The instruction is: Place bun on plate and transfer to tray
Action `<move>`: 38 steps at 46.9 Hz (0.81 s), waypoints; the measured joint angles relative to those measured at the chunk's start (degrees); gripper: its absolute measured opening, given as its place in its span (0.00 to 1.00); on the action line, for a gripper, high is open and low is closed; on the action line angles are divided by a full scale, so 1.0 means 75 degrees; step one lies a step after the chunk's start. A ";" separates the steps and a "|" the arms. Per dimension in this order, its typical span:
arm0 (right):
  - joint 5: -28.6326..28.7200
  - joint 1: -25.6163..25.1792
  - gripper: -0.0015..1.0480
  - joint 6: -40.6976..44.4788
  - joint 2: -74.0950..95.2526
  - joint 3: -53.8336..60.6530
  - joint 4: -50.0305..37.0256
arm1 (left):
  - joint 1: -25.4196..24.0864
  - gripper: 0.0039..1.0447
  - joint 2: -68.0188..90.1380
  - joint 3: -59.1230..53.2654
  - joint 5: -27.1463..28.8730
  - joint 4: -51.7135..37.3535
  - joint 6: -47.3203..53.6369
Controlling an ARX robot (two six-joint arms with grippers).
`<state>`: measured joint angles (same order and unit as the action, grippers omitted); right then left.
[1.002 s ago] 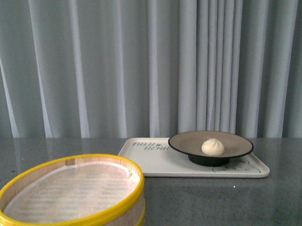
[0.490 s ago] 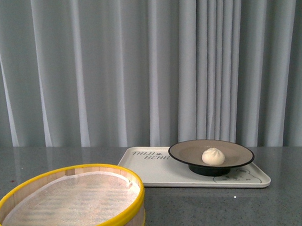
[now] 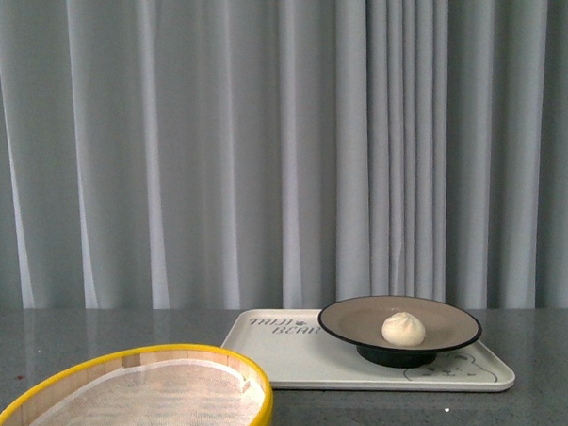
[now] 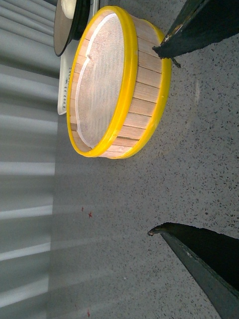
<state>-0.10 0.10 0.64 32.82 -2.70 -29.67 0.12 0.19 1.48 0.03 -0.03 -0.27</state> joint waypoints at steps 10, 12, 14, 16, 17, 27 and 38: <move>0.0000 0.0000 0.02 -0.0003 -0.0796 0.0323 0.0417 | 0.0000 0.94 0.0000 0.0000 0.0003 0.0000 0.0000; 0.0000 0.0000 0.02 -0.0003 -0.0973 0.0323 0.0574 | 0.0000 0.94 0.0000 0.0000 0.0000 0.0000 0.0000; 0.0000 -0.0003 0.02 -0.0003 -0.1102 0.0323 0.0685 | 0.0000 0.94 0.0000 0.0000 0.0000 0.0000 0.0000; 0.0000 0.0000 0.02 -0.0003 -0.1256 0.0323 0.0825 | 0.0000 0.94 0.0000 0.0000 0.0000 0.0000 0.0000; 0.0000 0.0000 0.02 -0.0003 -0.1329 0.0323 0.0898 | 0.0000 0.94 0.0000 0.0000 0.0000 0.0000 0.0000; 0.0000 -0.0003 0.02 -0.0003 -0.2008 0.0323 0.1568 | 0.0000 0.94 0.0000 0.0000 0.0000 0.0000 0.0000; 0.0003 0.0000 0.02 0.0000 -0.2696 0.0323 0.2253 | 0.0000 0.94 0.0000 0.0000 0.0000 0.0000 0.0000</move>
<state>-0.08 0.10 0.64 12.60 -0.27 -12.78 0.12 0.19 1.48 0.03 -0.03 -0.27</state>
